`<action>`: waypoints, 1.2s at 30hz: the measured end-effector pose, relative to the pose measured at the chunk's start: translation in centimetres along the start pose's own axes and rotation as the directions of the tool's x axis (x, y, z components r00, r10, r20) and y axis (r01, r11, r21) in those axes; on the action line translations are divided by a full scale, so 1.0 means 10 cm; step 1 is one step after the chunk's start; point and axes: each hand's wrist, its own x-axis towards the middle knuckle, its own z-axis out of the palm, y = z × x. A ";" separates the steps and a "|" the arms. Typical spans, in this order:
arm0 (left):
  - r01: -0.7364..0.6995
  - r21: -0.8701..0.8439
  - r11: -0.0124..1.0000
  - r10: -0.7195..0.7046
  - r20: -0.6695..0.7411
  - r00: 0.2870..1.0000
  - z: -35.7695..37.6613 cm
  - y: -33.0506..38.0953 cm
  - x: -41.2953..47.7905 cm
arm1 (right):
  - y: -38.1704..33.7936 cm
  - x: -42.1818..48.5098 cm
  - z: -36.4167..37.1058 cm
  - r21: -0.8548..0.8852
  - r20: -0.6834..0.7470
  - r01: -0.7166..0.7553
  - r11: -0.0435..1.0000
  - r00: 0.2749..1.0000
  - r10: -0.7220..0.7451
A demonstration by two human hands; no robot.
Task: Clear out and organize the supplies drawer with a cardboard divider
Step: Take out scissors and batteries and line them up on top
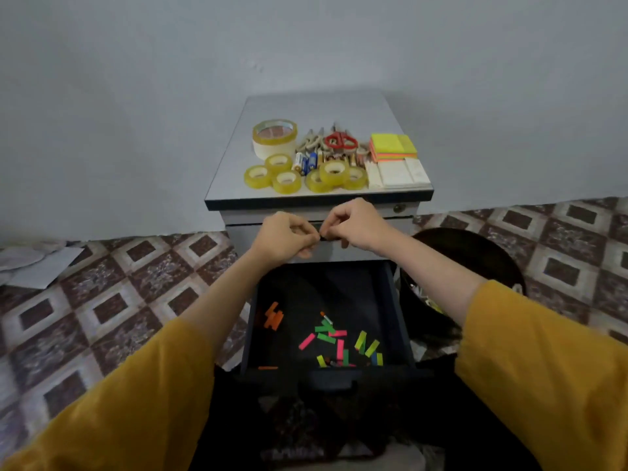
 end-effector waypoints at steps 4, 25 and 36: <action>0.064 0.027 0.998 -0.066 0.081 0.995 0.27 -0.36 -0.20 | 0.37 -0.21 0.28 0.032 0.089 -0.050 0.998 0.995 0.047; 0.227 0.367 0.902 -0.352 0.322 0.879 0.88 -2.04 0.25 | 2.16 -0.14 1.37 -0.341 0.378 -0.401 0.850 0.770 0.514; 0.085 0.669 0.739 -0.542 0.513 0.665 1.05 -2.29 0.09 | 2.37 -0.20 1.23 -0.514 0.430 -0.333 0.791 0.698 0.573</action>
